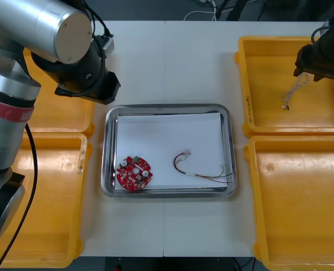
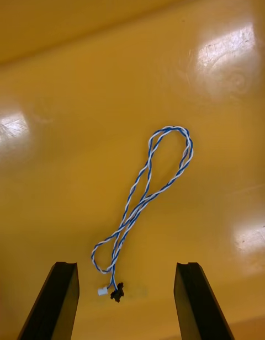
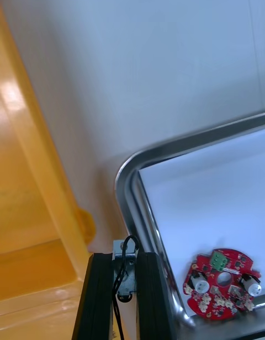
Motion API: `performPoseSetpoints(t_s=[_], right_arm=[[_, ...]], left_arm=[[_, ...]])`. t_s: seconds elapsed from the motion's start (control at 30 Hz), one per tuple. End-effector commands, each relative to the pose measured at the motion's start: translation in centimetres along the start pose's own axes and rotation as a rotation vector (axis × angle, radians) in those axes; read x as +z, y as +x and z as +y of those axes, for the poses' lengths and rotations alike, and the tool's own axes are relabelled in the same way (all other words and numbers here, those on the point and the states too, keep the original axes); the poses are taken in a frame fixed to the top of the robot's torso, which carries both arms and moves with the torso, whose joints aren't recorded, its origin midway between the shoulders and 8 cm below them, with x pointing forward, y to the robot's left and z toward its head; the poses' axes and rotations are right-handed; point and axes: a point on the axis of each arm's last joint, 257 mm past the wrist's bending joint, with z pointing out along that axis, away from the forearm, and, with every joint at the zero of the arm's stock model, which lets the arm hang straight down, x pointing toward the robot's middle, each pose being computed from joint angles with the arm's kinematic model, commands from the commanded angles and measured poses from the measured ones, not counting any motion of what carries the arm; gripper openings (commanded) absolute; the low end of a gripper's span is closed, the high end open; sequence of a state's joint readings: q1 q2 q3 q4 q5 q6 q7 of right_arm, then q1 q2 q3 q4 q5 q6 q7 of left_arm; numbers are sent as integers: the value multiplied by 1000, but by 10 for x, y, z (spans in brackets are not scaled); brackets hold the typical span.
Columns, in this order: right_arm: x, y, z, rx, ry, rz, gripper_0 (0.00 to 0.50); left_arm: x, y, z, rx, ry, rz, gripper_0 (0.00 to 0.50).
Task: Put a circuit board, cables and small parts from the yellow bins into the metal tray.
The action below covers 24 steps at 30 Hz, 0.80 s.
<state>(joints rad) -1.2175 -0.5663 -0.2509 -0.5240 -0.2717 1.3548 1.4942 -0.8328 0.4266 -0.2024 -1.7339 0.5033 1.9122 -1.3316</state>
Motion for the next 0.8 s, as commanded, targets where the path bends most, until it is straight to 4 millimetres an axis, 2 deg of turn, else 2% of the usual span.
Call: performPoseSetpoints(t_s=[0.03,0.2,0.43,0.6,0.8], right_arm=[[-16,-28,24,66,-44,-69,500],[-9,-28,23,157,-48,-75,500],[-8,-26,26,281,-63,-66,500],[-4,-25,30,344,-70,-65,500],[9,-25,34,377,-82,-89,500]], left_arm=[[5,4,-33,47,21,-7,0],[19,12,-49,74,26,16,0],[41,11,-65,78,59,17,0],[56,10,-72,81,74,14,0],[70,15,-77,98,70,25,0]])
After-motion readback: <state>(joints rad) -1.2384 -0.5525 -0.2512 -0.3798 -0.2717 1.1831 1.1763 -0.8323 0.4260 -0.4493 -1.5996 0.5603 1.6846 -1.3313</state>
